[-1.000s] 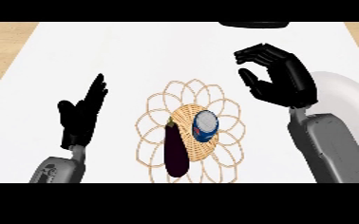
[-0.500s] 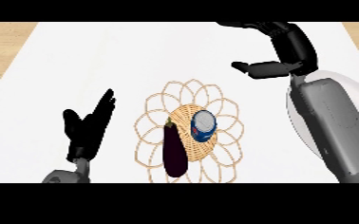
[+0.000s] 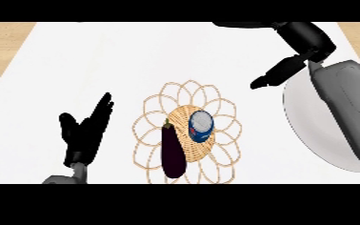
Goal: Pick the can from the placemat and place it in the plate
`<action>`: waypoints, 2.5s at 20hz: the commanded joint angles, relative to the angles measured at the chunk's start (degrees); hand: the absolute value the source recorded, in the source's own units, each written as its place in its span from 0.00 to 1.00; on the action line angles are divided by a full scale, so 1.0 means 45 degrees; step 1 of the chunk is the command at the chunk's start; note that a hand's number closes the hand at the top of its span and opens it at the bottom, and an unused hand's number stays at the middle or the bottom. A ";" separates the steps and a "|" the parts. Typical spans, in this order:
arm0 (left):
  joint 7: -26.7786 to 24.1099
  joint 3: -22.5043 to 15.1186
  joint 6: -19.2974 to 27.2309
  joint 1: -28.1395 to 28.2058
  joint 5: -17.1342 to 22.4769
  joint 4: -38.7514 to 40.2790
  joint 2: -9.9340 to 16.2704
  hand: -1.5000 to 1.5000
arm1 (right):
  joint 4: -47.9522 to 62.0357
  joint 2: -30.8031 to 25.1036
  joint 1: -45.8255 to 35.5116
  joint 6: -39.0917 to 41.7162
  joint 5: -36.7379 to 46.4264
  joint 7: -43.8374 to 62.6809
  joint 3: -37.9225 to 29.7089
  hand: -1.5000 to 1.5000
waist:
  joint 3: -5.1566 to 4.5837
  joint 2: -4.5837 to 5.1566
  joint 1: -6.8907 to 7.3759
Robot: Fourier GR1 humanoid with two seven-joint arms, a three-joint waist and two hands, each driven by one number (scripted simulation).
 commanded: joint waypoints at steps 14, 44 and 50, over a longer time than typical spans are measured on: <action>0.0290 0.0643 -0.0644 0.0294 0.0218 0.0479 0.0200 0.50 | -0.4685 0.0896 0.0876 0.1423 0.3208 0.5294 0.2947 0.00 | -0.0049 0.0034 -0.0174; 0.0609 0.0634 -0.0940 0.0522 -0.0767 0.0098 -0.0724 0.50 | -0.4255 0.4072 0.3079 0.2019 0.8965 0.6255 0.3634 0.00 | -0.0043 0.0060 -0.0087; 0.1321 0.0430 -0.0561 0.0890 -0.1068 -0.1069 -0.1029 0.50 | -0.4049 0.4155 0.4100 0.1648 1.0123 0.5174 0.3939 0.00 | -0.0041 0.0048 -0.0107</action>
